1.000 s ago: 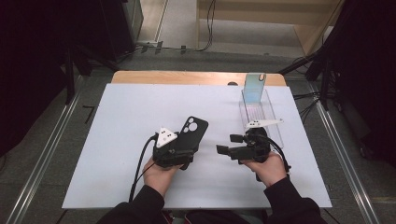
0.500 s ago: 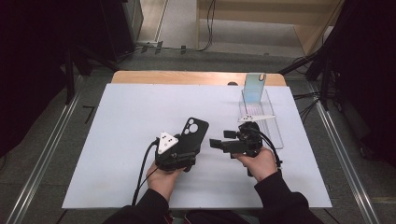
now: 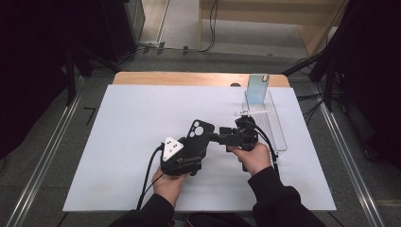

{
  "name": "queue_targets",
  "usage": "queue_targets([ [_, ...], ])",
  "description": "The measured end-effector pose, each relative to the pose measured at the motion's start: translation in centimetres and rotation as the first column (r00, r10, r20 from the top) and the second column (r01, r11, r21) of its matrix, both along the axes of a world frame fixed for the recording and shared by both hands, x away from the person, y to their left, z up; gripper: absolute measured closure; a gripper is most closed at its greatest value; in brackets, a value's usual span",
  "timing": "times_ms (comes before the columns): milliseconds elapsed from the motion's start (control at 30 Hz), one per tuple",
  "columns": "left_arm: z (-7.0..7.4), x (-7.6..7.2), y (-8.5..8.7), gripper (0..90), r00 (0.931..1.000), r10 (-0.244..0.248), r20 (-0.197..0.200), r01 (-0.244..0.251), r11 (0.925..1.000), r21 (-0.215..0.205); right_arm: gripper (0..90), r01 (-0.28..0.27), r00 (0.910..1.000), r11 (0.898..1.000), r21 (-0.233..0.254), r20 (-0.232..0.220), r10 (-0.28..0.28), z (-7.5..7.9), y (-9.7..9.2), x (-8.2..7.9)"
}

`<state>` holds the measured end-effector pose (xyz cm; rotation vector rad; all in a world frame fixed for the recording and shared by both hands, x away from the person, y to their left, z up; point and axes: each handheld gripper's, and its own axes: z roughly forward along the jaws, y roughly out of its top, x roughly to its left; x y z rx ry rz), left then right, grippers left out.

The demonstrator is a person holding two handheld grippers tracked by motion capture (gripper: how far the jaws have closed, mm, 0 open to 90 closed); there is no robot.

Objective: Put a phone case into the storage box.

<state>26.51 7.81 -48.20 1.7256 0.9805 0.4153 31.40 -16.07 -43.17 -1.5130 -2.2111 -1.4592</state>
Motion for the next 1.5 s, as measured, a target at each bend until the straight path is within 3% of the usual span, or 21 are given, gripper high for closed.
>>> queue_targets([
  [467, 0.5, -0.3, -0.2, 14.5, 1.0, 0.001, -0.006, -0.001, 0.9989, -0.047, 44.2, 0.02, 0.9976, 0.998, 0.065, -0.067, -0.016, -0.3, 1.0, 1.2],
  [733, 0.6, -0.4, -0.4, 14.5, 0.9996, -0.012, -0.025, 0.01, 0.9978, -0.065, 64.8, 0.036, 0.9962, 0.992, 0.121, -0.083, -0.026, -0.4, 1.0, 1.5],
  [867, 0.5, -0.3, -0.4, 14.3, 0.9982, -0.021, -0.057, 0.017, 0.9963, -0.085, 73.8, 0.03, 0.9951, 0.984, 0.174, -0.098, -0.013, -0.3, 1.0, 1.5],
  [1167, 0.6, -0.3, -0.4, 13.7, 0.997, -0.046, -0.062, 0.038, 0.9921, -0.119, 77.7, 0.0, 0.9965, 0.983, 0.185, -0.083, 0.015, 0.7, 1.2, 1.2],
  [1233, 0.5, -0.2, -0.3, 13.3, 0.9947, -0.064, -0.081, 0.052, 0.9889, -0.14, 77.9, -0.006, 0.9961, 0.981, 0.192, -0.085, 0.022, 0.8, 1.2, 1.1],
  [1500, 1.4, 0.2, -0.2, 12.9, 0.987, -0.086, -0.136, 0.07, 0.9904, -0.119, 78.1, -0.026, 0.9984, 0.988, 0.151, -0.045, 0.033, 1.6, 1.5, 0.7],
])
